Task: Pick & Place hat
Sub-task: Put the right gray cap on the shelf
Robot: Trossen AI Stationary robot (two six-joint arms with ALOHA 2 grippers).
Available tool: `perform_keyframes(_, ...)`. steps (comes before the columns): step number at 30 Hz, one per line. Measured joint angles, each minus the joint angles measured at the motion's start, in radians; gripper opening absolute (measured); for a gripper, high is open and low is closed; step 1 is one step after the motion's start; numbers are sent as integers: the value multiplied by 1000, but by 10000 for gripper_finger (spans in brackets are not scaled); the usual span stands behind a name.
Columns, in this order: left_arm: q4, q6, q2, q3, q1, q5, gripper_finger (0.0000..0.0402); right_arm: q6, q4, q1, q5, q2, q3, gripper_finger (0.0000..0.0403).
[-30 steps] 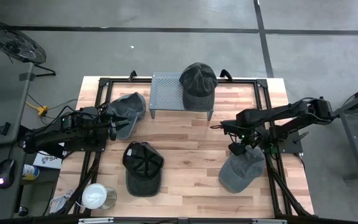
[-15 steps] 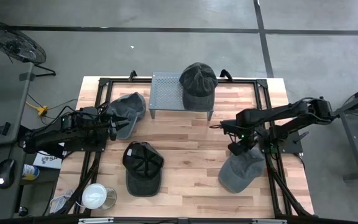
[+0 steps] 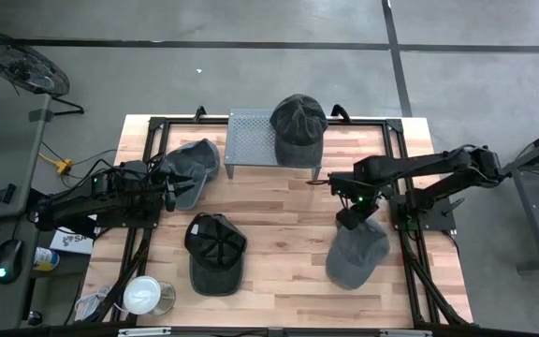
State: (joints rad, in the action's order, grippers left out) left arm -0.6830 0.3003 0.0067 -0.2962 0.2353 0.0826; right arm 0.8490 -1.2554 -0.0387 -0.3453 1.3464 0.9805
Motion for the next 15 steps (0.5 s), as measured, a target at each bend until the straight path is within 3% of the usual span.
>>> perform_keyframes(15,0,0,0,0,0,0,145,-223,-18,0,-107,0,351,1)
